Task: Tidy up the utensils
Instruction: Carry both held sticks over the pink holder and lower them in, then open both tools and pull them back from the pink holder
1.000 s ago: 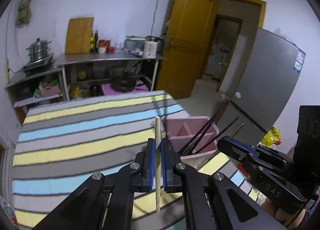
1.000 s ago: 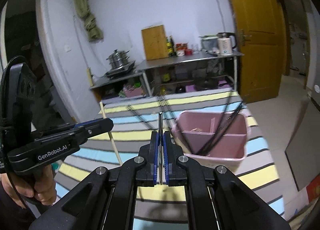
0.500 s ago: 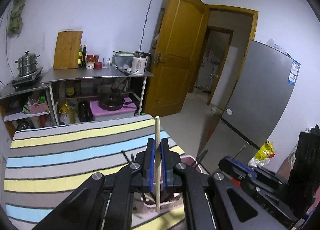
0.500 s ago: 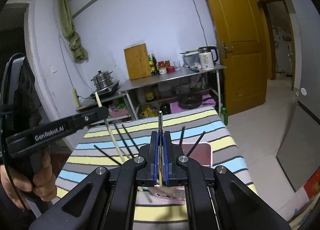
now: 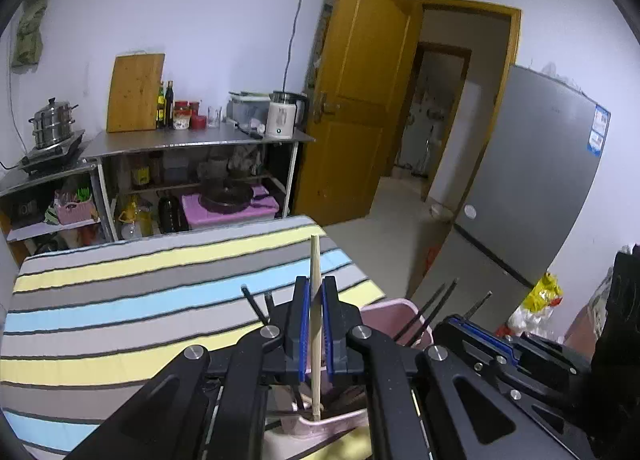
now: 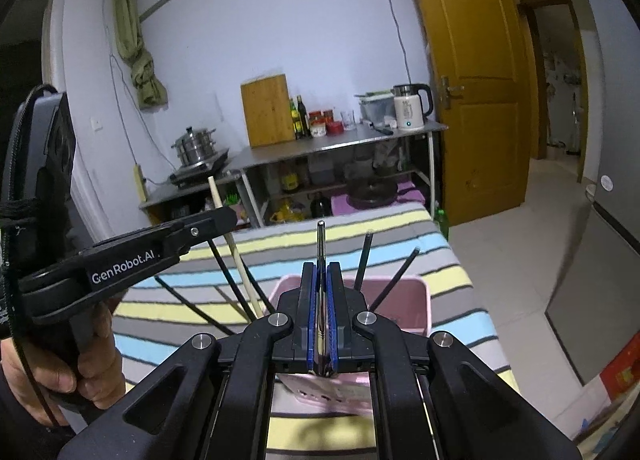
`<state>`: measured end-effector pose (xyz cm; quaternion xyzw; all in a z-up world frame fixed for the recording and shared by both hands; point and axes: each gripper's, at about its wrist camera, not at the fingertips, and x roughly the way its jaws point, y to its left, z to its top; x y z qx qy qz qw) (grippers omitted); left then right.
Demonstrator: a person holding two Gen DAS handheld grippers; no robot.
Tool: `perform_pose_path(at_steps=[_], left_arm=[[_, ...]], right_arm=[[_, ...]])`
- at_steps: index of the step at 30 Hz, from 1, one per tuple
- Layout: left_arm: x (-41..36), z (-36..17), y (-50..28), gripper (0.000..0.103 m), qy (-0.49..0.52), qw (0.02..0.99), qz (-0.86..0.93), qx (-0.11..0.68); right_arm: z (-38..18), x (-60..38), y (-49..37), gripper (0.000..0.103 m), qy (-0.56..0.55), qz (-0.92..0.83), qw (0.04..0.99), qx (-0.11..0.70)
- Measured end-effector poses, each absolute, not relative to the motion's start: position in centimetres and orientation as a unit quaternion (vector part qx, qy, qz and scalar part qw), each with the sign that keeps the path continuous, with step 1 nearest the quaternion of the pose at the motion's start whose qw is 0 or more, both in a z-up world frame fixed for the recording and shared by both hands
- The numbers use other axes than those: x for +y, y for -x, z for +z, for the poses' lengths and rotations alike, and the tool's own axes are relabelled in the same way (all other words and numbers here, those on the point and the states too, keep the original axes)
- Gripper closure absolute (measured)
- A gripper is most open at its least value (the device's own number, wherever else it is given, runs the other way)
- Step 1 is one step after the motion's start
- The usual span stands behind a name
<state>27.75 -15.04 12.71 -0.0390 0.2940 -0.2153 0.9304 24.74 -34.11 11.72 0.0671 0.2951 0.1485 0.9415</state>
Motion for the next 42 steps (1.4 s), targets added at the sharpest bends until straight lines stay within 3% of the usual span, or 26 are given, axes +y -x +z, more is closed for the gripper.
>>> perform_pose_path(at_steps=[17, 42], left_arm=[[-15.4, 9.3, -26.3, 0.096, 0.003, 0.920, -0.218, 0.327], [-12.6, 11.8, -19.3, 0.090, -0.008, 0.941, -0.182, 0.284]], right_arm=[[8.0, -33.4, -24.7, 0.098, -0.061, 0.154, 0.922, 0.350], [11.2, -33.9, -20.3, 0.091, -0.068, 0.151, 0.937, 0.307]])
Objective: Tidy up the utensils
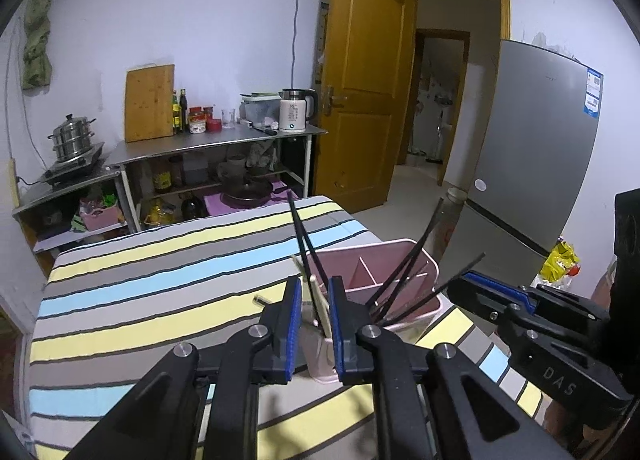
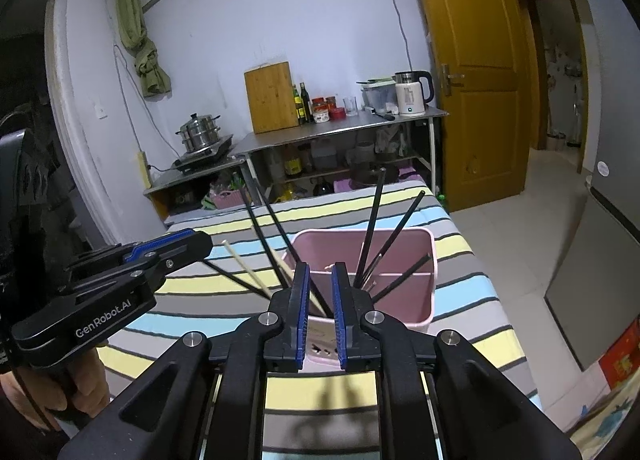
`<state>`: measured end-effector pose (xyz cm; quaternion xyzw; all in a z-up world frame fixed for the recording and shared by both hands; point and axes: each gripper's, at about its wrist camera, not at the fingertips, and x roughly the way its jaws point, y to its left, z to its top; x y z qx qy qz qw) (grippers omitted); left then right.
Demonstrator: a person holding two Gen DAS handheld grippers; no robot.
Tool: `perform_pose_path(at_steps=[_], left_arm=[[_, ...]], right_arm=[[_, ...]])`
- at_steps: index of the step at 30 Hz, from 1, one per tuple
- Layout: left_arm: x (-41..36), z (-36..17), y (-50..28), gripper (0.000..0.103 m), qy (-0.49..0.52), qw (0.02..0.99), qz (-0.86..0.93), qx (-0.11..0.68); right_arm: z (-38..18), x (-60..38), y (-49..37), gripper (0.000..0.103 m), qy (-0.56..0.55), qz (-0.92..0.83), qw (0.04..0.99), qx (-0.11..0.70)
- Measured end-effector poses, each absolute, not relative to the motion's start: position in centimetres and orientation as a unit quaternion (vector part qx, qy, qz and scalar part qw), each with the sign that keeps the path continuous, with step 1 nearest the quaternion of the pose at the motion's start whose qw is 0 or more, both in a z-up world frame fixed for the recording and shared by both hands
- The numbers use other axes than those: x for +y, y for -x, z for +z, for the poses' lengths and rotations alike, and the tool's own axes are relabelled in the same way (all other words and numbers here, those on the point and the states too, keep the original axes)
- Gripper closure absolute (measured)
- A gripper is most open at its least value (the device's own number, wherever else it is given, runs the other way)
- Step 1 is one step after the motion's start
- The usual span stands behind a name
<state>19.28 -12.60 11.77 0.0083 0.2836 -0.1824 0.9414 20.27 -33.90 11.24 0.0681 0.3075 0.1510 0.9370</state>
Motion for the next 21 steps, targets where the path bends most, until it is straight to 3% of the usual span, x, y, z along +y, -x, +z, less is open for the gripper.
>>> perform_pose_path(at_steps=[21], left_arm=[[-10.1, 6.8, -9.2, 0.090, -0.019, 0.948, -0.159, 0.274]], right_arm=[[8.2, -31.9, -12.8, 0.090, -0.018, 0.137, 0.938, 0.317]])
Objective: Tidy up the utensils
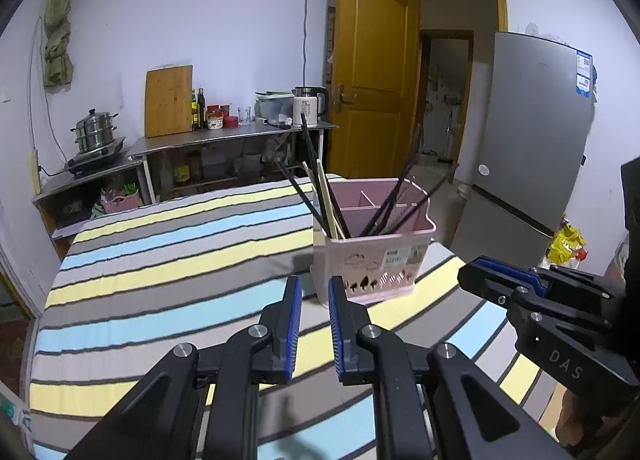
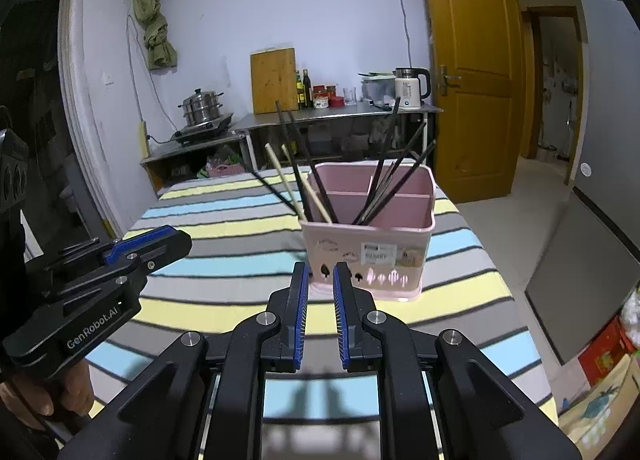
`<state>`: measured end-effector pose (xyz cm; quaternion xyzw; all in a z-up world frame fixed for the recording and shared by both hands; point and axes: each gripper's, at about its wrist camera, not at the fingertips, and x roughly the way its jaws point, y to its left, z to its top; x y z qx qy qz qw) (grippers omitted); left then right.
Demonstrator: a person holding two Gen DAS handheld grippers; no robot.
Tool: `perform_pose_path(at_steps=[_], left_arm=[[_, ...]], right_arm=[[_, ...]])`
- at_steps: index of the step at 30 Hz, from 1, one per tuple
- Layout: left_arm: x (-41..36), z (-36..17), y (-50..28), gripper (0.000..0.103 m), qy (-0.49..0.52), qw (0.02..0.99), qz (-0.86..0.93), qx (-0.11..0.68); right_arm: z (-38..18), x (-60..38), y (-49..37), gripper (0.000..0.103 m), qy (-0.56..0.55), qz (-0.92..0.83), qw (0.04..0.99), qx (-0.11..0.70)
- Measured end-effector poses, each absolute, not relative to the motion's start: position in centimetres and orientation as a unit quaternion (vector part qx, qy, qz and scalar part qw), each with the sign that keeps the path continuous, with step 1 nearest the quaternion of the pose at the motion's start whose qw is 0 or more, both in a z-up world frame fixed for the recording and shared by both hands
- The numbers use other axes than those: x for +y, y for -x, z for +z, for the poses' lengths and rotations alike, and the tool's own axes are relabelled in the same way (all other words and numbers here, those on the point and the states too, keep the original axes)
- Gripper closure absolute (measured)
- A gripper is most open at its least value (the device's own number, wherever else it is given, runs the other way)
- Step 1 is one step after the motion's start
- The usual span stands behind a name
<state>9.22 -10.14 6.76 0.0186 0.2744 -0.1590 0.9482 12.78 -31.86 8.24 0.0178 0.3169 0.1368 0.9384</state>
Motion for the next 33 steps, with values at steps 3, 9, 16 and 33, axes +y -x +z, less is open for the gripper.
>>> perform_pose_path(at_steps=[3, 9, 16, 33], left_arm=[[-10.0, 6.5, -9.0, 0.090, -0.020, 0.948, -0.158, 0.276], [-9.6, 5.9, -8.4, 0.090, -0.020, 0.948, -0.157, 0.276], [-9.5, 5.6, -8.2, 0.090, -0.020, 0.948, -0.156, 0.278], [-9.4, 5.5, -8.2, 0.090, -0.020, 0.947, -0.155, 0.280]], right_arm=[[7.8, -31.6, -12.1, 0.090, -0.016, 0.137, 0.938, 0.319], [7.3, -31.8, -11.4, 0.090, -0.014, 0.135, 0.938, 0.318], [7.3, -32.0, -11.3, 0.090, -0.015, 0.134, 0.938, 0.319], [7.1, -31.7, -11.1, 0.090, -0.015, 0.132, 0.936, 0.324]])
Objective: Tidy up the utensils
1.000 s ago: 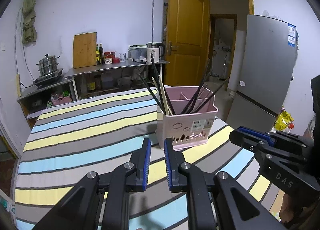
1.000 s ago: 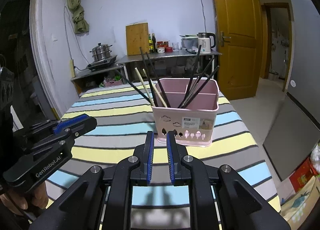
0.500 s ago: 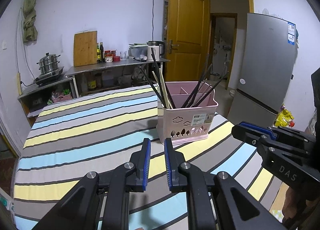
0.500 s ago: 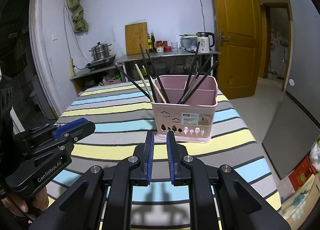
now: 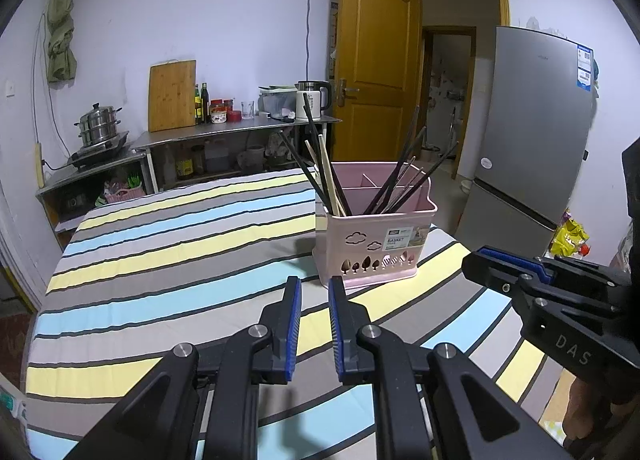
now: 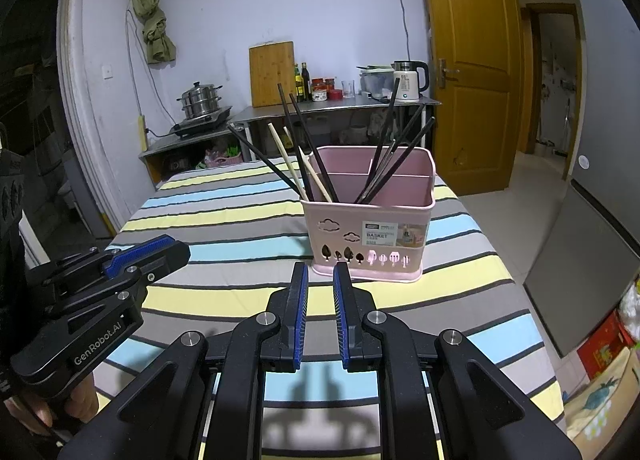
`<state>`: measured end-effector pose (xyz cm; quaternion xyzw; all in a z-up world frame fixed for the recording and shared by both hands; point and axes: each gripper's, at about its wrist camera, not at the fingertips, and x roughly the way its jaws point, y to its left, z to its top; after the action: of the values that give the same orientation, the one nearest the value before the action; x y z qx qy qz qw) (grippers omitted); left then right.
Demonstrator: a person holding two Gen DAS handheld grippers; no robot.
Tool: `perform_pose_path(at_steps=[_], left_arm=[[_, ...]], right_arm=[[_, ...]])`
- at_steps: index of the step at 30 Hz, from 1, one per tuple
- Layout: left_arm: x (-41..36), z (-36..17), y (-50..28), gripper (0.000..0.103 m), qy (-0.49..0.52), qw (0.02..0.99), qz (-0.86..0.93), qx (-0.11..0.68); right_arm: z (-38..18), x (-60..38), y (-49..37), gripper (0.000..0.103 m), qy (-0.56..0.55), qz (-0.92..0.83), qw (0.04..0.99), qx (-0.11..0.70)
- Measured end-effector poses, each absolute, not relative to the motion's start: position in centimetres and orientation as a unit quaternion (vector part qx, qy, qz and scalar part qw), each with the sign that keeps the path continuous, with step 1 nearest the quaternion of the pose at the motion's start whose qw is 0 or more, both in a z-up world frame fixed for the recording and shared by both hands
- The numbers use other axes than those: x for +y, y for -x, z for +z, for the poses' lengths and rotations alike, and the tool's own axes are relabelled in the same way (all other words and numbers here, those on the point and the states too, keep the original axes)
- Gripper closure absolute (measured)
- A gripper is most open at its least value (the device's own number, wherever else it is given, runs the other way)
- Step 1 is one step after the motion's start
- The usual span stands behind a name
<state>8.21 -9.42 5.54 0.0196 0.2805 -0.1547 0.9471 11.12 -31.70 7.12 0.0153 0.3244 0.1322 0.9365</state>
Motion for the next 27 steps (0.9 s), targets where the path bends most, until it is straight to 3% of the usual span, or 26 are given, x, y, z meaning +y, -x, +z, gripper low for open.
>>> perform_pose_path(at_steps=[27], left_arm=[[-9.91, 5.04, -8.15, 0.090, -0.020, 0.945, -0.160, 0.284]], right_arm=[[6.57, -31.37, -10.70, 0.090, -0.015, 0.130, 0.935, 0.330]])
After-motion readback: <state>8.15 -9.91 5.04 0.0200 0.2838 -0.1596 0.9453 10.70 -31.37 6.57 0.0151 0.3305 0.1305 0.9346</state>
